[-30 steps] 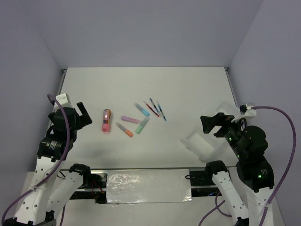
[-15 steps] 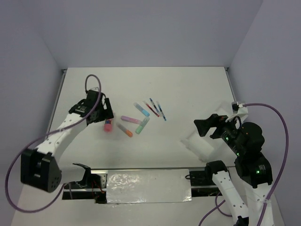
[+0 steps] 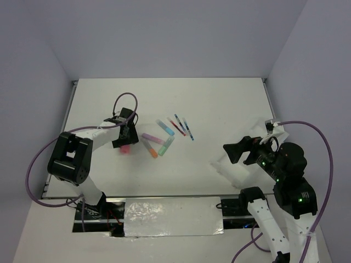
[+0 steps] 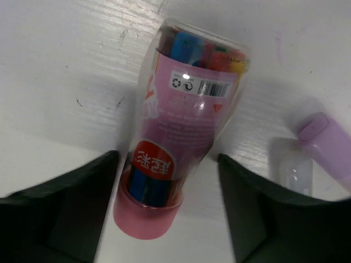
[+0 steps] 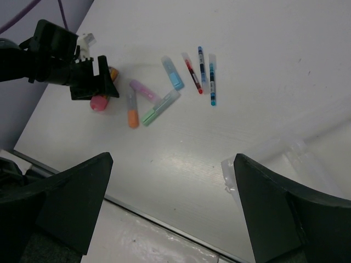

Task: Sort the stationery into containers
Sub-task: Pick up the pen from the center of the board, then place the pen in the storage box.

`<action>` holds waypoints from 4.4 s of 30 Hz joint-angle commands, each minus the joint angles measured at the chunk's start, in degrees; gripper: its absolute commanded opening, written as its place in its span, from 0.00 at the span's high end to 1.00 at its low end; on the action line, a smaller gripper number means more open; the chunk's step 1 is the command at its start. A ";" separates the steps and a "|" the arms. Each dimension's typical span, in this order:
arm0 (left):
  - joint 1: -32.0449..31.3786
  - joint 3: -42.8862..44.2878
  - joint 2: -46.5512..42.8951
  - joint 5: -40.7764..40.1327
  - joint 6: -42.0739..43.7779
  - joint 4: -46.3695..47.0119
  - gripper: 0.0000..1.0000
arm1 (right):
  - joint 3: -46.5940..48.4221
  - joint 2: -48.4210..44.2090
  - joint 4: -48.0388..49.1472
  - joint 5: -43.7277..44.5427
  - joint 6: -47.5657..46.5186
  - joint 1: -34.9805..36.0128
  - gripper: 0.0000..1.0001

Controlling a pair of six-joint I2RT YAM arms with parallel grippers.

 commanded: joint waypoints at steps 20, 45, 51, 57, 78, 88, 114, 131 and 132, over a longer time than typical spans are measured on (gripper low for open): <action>-14.85 -13.16 -36.07 34.59 3.28 32.25 1.00 | -17.75 9.70 48.14 -16.97 26.31 9.17 0.00; -21.55 -9.31 -34.58 45.87 -1.21 42.48 0.12 | -5.53 37.93 55.28 15.91 25.87 37.59 1.00; -21.46 1.49 -34.93 19.33 2.05 11.93 0.01 | -0.53 31.96 31.32 41.86 24.91 28.65 1.00; -21.55 7.31 -40.97 5.52 4.24 -10.34 0.01 | 4.73 32.65 19.25 49.48 11.40 -0.89 1.00; -21.55 -2.36 -50.31 6.13 16.55 -13.09 0.01 | 12.57 59.37 36.54 69.17 -22.10 -15.41 1.00; -22.95 -3.24 -52.95 5.61 16.11 -12.29 0.01 | 13.71 67.81 40.79 72.69 -30.73 -15.24 0.93; -23.22 -3.24 -55.41 3.76 15.85 -12.73 0.01 | 11.61 73.79 27.95 78.75 -18.60 -13.48 0.59; -23.30 -3.33 -56.20 2.53 15.50 -12.82 0.01 | 12.48 74.50 22.41 79.29 -12.18 -12.95 0.00; -23.22 -3.33 -56.11 2.53 15.50 -12.91 0.01 | 12.83 73.80 22.32 79.11 -12.18 -12.78 0.00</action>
